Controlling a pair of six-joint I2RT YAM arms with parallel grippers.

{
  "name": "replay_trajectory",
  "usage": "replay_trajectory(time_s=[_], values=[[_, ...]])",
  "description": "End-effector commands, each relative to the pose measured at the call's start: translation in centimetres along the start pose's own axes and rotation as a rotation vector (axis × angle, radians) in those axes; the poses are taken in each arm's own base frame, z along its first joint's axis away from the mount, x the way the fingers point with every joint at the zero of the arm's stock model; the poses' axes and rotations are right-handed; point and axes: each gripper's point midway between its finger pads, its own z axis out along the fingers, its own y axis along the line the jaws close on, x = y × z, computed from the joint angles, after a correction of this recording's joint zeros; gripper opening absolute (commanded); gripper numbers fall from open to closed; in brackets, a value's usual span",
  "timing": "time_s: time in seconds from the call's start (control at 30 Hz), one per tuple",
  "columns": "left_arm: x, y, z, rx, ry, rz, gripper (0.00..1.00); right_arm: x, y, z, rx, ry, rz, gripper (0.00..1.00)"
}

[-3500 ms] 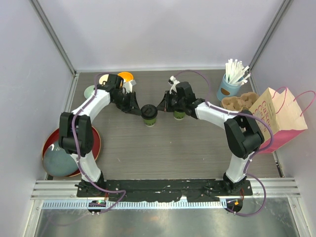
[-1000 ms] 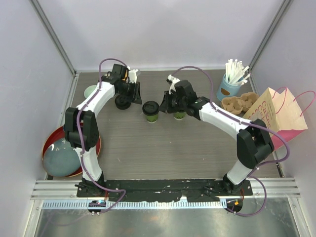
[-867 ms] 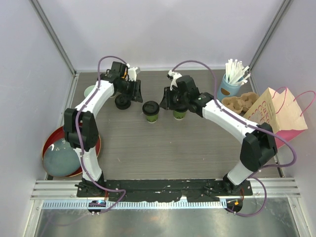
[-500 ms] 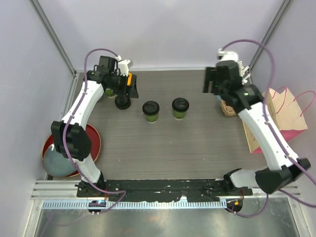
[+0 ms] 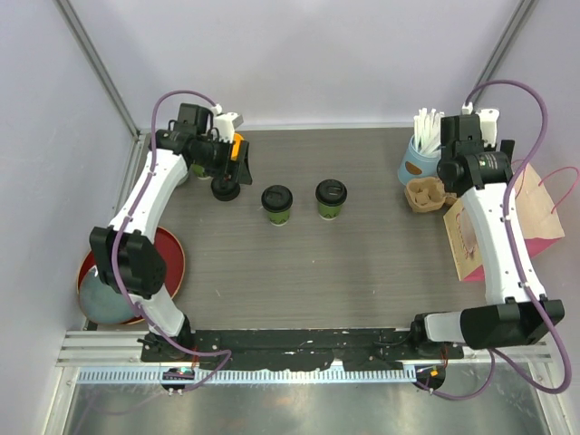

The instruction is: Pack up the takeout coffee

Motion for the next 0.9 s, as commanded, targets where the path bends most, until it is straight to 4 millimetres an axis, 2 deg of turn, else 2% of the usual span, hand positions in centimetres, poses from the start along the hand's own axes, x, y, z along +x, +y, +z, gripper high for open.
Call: replay_trajectory(time_s=[0.0,0.17,0.43,0.77,0.87], values=[[-0.8,-0.9,-2.2,0.008,-0.04,0.039,0.77,0.9,-2.2,2.2,0.13,0.061,-0.089,0.81],[-0.6,-0.5,-2.8,-0.029,-0.029,0.04,0.77,0.5,-1.2,3.5,0.096,0.06,-0.152,0.78],[0.2,-0.1,-3.2,-0.067,-0.018,0.046,0.77,1.6,0.1,7.2,0.076,0.145,-0.209,0.75],[0.4,0.0,-3.0,-0.063,-0.007,0.044,0.77,1.3,-0.7,7.5,0.073,0.115,-0.202,0.75],[0.4,0.0,-3.0,-0.062,-0.004,0.044,0.77,1.8,-0.3,8.3,0.044,0.134,-0.195,0.69]])
